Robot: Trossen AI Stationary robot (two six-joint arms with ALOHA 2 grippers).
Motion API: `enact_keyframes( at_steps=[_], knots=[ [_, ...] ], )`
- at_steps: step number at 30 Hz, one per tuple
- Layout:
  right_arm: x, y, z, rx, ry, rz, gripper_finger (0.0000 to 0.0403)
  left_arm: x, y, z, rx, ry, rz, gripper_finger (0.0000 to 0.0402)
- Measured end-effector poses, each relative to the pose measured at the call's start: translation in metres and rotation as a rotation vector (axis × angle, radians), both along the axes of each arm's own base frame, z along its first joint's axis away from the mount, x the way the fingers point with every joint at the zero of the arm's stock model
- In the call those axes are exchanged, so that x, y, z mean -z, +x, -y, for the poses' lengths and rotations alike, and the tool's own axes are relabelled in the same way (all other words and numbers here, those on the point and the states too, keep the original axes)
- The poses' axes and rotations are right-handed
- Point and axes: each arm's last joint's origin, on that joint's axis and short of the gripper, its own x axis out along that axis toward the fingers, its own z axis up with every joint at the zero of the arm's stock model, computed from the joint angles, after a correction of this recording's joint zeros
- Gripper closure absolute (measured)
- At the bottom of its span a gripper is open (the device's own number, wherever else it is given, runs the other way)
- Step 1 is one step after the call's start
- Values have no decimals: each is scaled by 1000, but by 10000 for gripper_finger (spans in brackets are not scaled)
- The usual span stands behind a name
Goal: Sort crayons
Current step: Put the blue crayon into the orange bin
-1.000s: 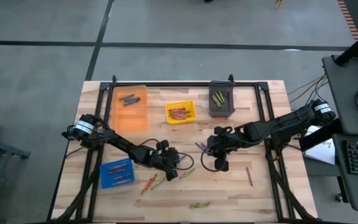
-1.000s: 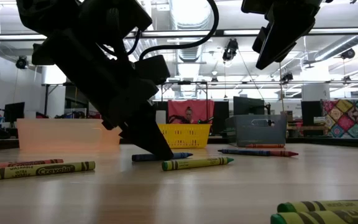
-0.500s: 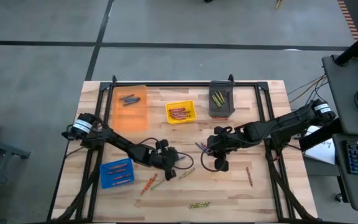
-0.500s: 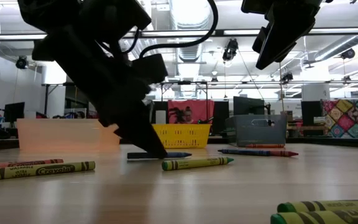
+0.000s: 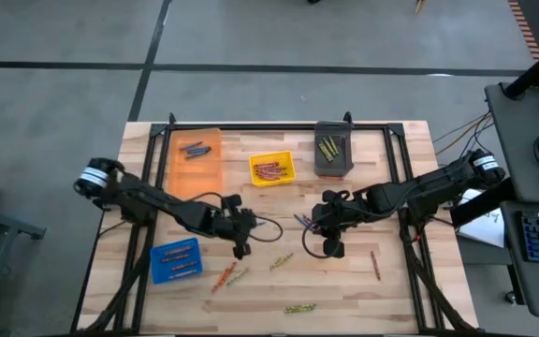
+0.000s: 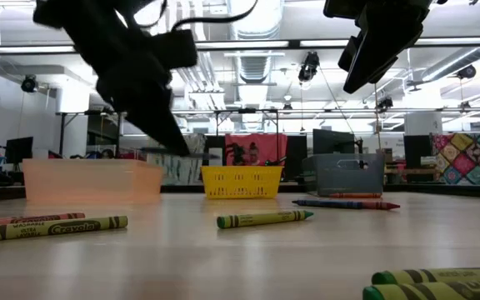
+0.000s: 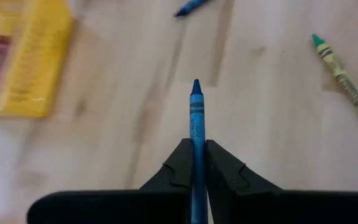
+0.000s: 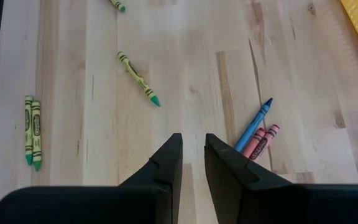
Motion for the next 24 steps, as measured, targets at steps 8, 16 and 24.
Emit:
enact_keyframes(
  at_steps=[8,16,24],
  knots=[
    [0,0,0,-11,-9,4,346,-44,-32,-34,-41,44,-40,401],
    [0,0,1,-10,-40,11,346,-60,-60,-77,-142,86,-175,401],
    [0,0,1,-18,-55,14,346,-50,-84,-127,-302,87,-441,402]
  ],
)
